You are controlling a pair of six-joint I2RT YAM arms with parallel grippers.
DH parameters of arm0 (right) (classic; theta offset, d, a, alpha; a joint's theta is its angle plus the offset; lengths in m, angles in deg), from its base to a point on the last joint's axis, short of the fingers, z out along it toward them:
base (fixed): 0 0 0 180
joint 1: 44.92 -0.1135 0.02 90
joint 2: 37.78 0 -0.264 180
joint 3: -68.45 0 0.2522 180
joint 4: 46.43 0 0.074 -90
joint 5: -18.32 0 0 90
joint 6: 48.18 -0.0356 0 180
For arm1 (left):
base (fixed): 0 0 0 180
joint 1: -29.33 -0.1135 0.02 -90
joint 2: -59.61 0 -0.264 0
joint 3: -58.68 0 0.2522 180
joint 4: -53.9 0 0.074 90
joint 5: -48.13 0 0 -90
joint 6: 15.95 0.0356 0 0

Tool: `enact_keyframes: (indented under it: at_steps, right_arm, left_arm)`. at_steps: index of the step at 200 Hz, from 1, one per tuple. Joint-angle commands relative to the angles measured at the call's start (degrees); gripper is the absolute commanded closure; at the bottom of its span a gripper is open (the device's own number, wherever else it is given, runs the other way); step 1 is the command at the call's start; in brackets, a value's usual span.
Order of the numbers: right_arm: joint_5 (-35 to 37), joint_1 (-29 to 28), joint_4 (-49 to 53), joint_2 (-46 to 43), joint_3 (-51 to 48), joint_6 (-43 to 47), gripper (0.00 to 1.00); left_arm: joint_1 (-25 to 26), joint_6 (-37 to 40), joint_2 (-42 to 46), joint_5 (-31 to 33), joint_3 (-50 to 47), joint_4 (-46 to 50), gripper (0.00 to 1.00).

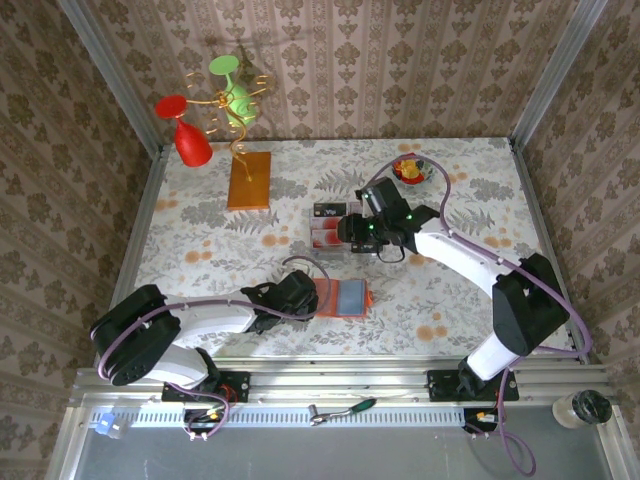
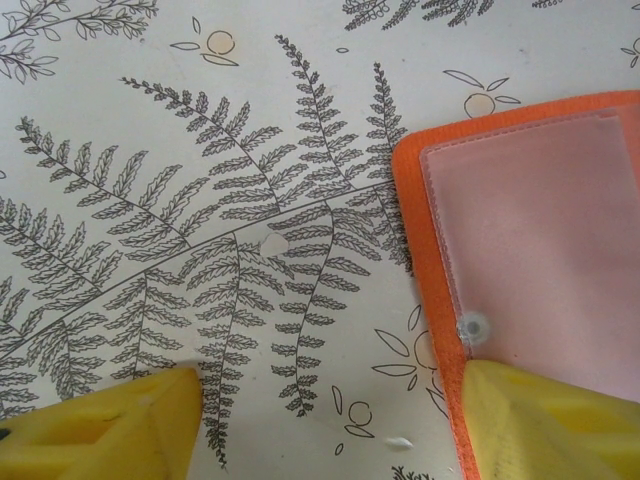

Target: Put the credit cards into the card holder

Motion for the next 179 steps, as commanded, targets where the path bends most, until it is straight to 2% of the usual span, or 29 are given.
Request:
enact_keyframes:
  at_steps: [1, 45, 95, 118, 179]
  right_arm:
    - [6.03, -0.44, 10.41, 2.57, 3.41, 10.82, 0.49]
    - [5.82, -2.79, 13.45, 8.74, 9.9, 18.32, 0.49]
    - [11.69, -7.23, 15.96, 16.23, 16.16, 24.08, 0.49]
    - [14.19, -8.43, 16.78, 18.44, 18.01, 25.89, 0.49]
    - [13.64, -9.14, 17.19, 21.69, 19.83, 27.85, 0.49]
  left_arm:
    - [0.15, -0.59, -1.09, 0.51, 0.43, -0.21, 0.29]
    - [0.25, -0.71, -1.35, 0.36, 0.25, -0.66, 0.29]
    - [0.32, -0.92, -1.27, 0.3, 0.18, -0.67, 0.3]
    - [0.4, -1.13, -1.09, 0.25, 0.08, -0.63, 0.3]
    - [0.52, -1.21, -1.11, -0.03, 0.17, -0.97, 0.3]
